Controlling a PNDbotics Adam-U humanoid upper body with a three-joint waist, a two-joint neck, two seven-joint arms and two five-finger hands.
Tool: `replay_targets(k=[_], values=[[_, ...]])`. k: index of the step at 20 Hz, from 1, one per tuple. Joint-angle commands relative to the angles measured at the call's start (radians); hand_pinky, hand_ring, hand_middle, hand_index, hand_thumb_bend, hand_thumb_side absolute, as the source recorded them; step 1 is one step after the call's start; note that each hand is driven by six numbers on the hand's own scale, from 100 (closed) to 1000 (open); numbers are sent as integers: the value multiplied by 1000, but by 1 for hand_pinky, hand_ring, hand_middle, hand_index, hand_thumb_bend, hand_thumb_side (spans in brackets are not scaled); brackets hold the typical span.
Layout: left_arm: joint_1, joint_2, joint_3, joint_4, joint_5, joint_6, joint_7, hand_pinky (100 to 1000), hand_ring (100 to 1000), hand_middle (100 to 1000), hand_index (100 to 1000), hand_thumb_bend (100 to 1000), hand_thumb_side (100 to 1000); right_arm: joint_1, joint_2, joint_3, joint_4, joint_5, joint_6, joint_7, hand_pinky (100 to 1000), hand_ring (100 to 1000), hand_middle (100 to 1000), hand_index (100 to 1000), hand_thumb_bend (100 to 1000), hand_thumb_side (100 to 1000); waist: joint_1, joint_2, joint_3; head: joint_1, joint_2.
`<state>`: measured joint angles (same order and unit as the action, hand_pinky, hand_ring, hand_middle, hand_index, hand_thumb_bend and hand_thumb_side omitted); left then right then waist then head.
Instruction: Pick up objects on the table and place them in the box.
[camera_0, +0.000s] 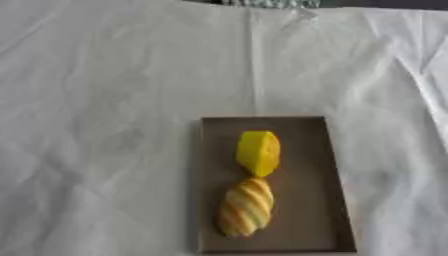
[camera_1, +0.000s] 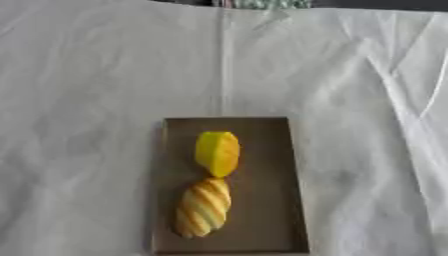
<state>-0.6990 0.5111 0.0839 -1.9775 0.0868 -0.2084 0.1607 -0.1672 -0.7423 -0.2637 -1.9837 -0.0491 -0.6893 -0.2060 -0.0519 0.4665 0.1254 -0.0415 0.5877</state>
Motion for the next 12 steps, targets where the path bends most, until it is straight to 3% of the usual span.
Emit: replay_targets(k=[1, 6, 12], values=[[15, 63, 79, -22, 32, -98, 146, 855, 933, 790, 872, 106, 513, -17, -8, -14, -16, -22, -14, -13, 940, 737, 777, 868, 100, 341, -4, -24, 5, -8, -10], [58, 90, 132, -22, 15, -200, 273, 855, 922, 788, 872, 172, 466, -36, 24, -9, -16, -42, -25, -17, 939, 725, 767, 860, 100, 380, -18, -22, 14, -14, -8], [87, 87, 159, -22, -11, -243, 313, 854, 924, 790, 876, 186, 466, -71, 60, -7, -16, -67, -12, -22, 945, 721, 763, 856, 100, 405, -26, -20, 15, -9, -11]])
